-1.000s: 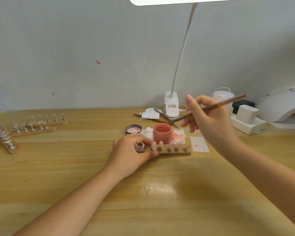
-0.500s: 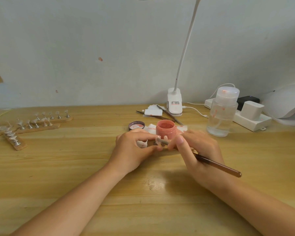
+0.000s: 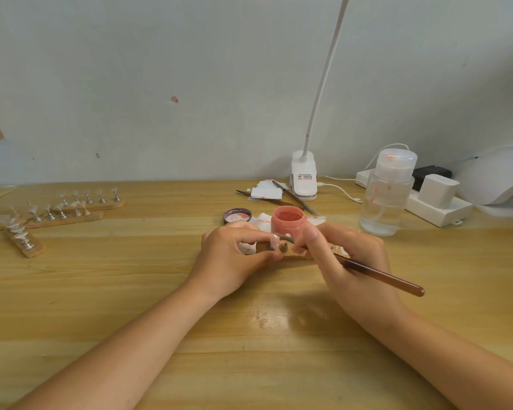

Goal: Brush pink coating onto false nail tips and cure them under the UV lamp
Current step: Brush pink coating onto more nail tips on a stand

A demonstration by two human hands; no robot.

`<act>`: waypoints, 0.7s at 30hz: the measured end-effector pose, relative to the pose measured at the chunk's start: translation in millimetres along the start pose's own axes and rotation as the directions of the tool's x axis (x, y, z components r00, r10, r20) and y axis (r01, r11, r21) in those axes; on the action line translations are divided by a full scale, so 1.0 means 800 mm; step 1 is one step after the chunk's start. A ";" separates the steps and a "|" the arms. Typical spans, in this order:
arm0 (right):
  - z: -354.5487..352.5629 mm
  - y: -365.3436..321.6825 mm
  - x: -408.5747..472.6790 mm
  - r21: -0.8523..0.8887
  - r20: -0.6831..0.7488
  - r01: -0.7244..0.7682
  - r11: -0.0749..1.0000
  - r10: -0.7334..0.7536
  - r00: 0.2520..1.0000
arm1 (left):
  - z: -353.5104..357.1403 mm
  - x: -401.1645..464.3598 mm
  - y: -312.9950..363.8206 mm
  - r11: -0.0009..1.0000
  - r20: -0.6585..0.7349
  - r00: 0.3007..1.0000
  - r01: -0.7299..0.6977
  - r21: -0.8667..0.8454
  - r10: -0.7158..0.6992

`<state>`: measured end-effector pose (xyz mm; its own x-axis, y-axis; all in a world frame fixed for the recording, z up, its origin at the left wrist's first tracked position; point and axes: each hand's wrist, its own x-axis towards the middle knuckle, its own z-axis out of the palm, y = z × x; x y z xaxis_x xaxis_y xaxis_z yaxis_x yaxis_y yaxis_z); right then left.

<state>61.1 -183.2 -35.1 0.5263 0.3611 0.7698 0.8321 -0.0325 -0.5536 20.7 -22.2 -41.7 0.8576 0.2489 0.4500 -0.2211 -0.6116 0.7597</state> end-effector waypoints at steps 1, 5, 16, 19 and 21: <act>0.001 -0.001 0.001 -0.011 0.009 -0.002 1.000 0.003 1.000 | 0.000 0.000 0.000 1.000 0.002 1.000 -0.002 -0.003 0.002; 0.000 -0.001 -0.001 0.037 -0.010 0.001 0.999 0.000 1.000 | -0.001 0.001 -0.002 1.000 0.009 1.000 -0.001 0.012 0.001; 0.004 0.004 -0.001 -0.028 0.012 0.030 0.999 -0.030 0.999 | -0.002 0.000 0.003 1.000 0.018 1.000 0.001 0.011 -0.001; 0.005 0.004 -0.002 0.020 -0.004 -0.004 1.000 0.004 1.000 | -0.001 0.001 0.003 0.999 0.016 1.000 0.013 0.030 -0.013; 0.004 0.003 -0.001 0.016 -0.026 0.006 1.000 -0.006 1.000 | -0.001 0.001 0.002 0.999 0.021 1.000 0.010 0.033 -0.011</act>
<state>62.4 -180.7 -38.2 0.5260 0.3368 0.7810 0.8323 -0.0150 -0.5541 20.6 -22.2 -40.0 0.8693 0.2399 0.4320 -0.1971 -0.6333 0.7484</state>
